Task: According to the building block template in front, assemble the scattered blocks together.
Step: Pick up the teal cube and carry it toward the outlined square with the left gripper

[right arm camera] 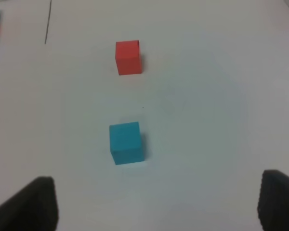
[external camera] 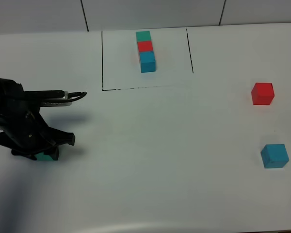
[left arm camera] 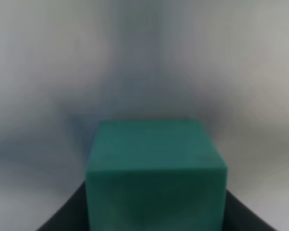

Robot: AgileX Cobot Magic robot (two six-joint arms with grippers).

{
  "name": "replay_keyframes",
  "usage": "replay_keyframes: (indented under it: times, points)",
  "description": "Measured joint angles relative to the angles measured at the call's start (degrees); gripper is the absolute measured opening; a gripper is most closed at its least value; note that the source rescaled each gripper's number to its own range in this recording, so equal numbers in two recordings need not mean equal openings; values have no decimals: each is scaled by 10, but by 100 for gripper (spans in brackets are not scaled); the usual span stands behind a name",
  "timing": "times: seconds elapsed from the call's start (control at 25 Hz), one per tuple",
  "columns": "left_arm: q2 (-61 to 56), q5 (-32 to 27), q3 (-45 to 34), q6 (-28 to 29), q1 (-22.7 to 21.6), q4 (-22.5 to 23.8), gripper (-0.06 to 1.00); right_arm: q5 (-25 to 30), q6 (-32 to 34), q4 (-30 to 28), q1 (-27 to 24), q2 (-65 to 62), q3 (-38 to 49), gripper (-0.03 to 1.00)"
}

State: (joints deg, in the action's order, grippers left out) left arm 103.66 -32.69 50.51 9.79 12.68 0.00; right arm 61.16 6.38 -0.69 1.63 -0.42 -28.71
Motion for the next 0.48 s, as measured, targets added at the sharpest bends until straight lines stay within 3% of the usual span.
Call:
replay_keyframes:
  times: [0.2,0.48]
  points:
    - [0,-76,77,-117,32,3,0,0,0,0,0,0,0,71]
    - [46,-188,246,-286,127,3,0,0,0,0,0,0,0,71]
